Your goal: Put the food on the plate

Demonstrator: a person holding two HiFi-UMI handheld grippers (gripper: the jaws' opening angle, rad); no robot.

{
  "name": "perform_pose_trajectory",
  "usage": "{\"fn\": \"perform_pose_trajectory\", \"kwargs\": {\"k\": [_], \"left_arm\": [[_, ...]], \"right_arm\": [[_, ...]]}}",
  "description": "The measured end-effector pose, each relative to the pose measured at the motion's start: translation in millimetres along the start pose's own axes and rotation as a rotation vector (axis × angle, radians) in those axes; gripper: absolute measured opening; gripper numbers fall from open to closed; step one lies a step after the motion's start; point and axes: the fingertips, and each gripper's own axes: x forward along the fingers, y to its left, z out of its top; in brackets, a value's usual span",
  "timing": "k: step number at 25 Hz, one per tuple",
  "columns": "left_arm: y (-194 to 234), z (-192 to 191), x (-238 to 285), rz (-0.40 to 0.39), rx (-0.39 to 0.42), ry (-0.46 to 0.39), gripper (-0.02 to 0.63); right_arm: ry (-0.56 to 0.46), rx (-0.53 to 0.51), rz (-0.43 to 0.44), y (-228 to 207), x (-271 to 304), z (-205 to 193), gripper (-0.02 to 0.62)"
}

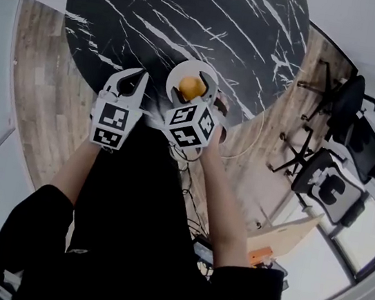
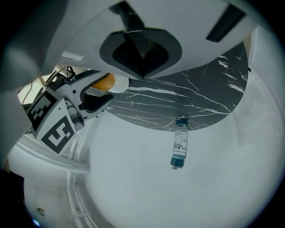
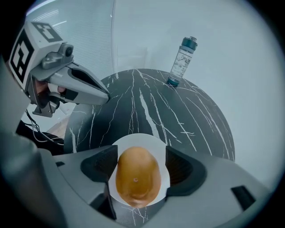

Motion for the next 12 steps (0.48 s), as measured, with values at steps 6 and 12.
{"fn": "perform_pose_trajectory", "kwargs": {"k": [6,12], "left_arm": [[-3,4,-13,0.027,0.026,-0.003,0.000],[-9,5,-24,0.055,0.035,-0.008,0.000]], "right_arm": [[-0.070,0.051,0.002,-2,-13,4,0.324],[-0.165,0.129,-0.002,-5,-33,0,0.324]]}}
